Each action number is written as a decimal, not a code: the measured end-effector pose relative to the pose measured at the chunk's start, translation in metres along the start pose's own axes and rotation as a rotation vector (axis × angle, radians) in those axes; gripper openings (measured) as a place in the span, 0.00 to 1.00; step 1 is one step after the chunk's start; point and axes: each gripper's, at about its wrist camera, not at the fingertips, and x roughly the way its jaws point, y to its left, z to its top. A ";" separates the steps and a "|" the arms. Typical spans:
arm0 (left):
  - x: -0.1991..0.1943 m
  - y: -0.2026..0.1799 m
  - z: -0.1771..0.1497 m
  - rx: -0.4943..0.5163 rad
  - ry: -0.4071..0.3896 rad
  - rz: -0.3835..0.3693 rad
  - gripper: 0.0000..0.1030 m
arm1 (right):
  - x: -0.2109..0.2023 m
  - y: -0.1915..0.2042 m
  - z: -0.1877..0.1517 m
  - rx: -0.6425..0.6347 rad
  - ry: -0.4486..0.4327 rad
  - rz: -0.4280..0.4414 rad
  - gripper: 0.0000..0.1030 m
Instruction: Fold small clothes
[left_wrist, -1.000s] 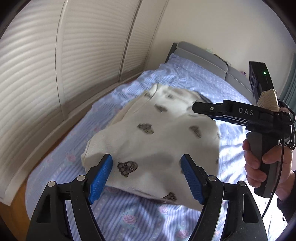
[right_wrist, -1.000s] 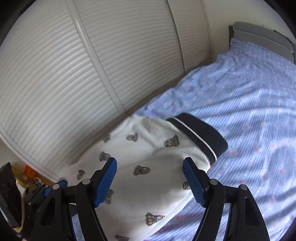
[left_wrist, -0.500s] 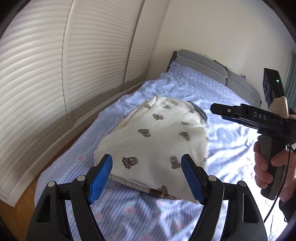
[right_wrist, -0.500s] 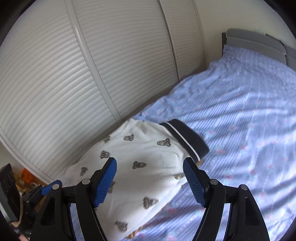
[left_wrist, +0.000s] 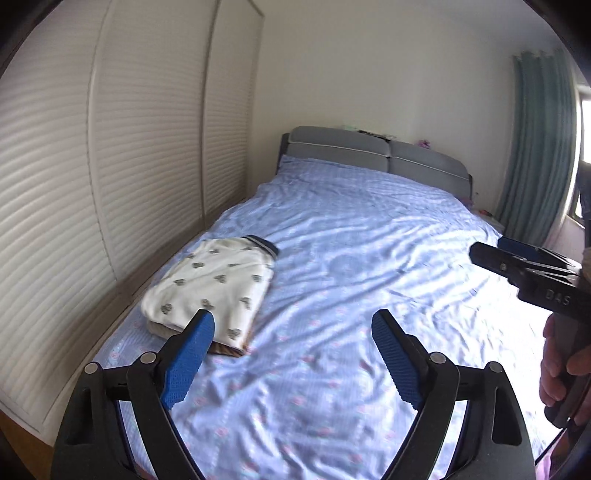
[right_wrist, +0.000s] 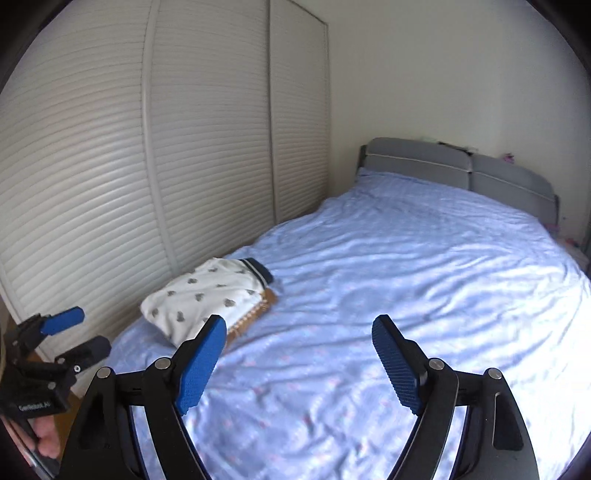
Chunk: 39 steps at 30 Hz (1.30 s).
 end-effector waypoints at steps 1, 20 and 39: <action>-0.007 -0.013 -0.002 0.010 0.002 -0.005 0.85 | -0.019 -0.010 -0.008 0.009 -0.003 -0.023 0.82; -0.105 -0.154 -0.088 0.121 0.002 -0.030 1.00 | -0.237 -0.100 -0.144 0.184 -0.035 -0.415 0.94; -0.148 -0.173 -0.141 0.137 0.035 -0.032 1.00 | -0.291 -0.087 -0.216 0.284 0.028 -0.419 0.94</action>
